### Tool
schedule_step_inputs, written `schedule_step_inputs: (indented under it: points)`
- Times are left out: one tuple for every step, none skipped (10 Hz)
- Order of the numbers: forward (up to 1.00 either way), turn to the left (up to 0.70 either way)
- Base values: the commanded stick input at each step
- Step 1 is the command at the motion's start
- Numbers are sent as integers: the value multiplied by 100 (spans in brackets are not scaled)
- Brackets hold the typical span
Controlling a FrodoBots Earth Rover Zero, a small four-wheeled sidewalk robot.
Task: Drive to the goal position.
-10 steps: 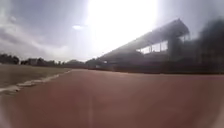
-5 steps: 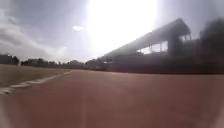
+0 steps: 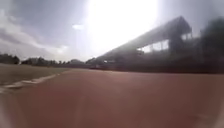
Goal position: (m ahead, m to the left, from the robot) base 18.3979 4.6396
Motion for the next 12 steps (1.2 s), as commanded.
schedule_step_inputs:
  points:
    - [70, 0]
    - [70, 0]
    - [70, 0]
    - [70, 0]
    - [70, 0]
    - [70, 0]
    - [70, 0]
    - [70, 0]
    - [70, 0]
    - [70, 0]
    - [70, 0]
    - [70, 0]
